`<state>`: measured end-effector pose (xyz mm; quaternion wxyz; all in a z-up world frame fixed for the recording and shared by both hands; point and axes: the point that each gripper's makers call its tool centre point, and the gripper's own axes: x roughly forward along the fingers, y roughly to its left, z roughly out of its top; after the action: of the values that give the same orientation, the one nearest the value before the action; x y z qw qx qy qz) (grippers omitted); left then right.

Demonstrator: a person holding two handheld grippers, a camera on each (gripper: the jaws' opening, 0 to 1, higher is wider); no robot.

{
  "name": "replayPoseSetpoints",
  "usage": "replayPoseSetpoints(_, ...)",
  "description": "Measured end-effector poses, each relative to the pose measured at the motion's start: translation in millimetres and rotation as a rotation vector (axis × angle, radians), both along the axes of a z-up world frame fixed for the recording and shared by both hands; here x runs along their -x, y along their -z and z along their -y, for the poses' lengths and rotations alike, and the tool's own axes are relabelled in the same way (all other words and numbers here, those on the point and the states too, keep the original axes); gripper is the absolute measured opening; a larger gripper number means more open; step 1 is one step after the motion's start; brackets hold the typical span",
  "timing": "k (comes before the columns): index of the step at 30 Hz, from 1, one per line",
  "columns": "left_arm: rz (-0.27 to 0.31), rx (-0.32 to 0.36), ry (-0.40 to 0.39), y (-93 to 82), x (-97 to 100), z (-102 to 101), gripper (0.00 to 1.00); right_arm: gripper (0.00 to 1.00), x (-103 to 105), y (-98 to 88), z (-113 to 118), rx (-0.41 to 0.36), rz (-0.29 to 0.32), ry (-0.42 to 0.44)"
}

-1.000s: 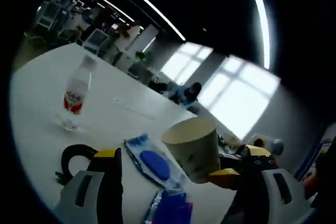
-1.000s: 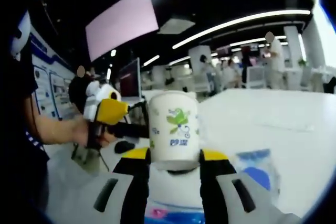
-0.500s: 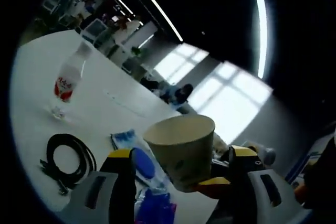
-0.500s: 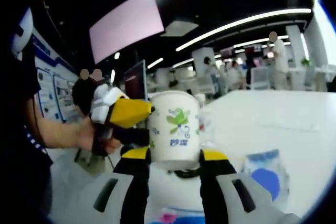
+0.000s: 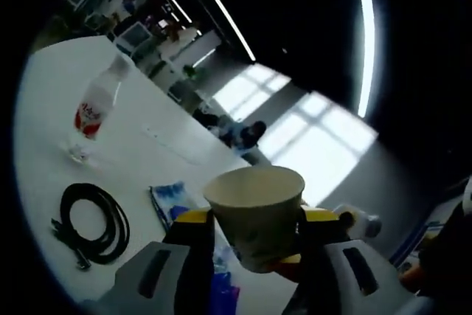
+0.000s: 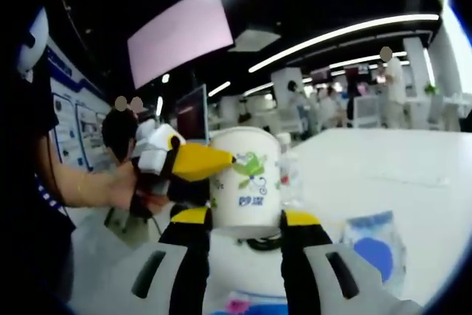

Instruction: Arrange the tabletop items into an orderly group along one side of the table until the central work area is clear of visible clutter.

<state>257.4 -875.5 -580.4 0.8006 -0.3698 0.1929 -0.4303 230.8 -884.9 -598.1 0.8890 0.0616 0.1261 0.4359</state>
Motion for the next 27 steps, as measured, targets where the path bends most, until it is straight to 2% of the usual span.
replayPoseSetpoints(10, 0.04, -0.025, 0.014, -3.5, 4.5, 0, 0.39, 0.33, 3, -1.1, 0, 0.026, 0.026, -0.006)
replayPoseSetpoints(23, 0.174, -0.143, 0.047, -12.0, 10.4, 4, 0.37, 0.34, 4, -2.3, -1, 0.11, 0.088, -0.002)
replayPoseSetpoints(27, 0.209, -0.174, 0.059, -13.1, 12.3, 4, 0.37, 0.39, 3, -1.2, 0, 0.153, 0.113, -0.002)
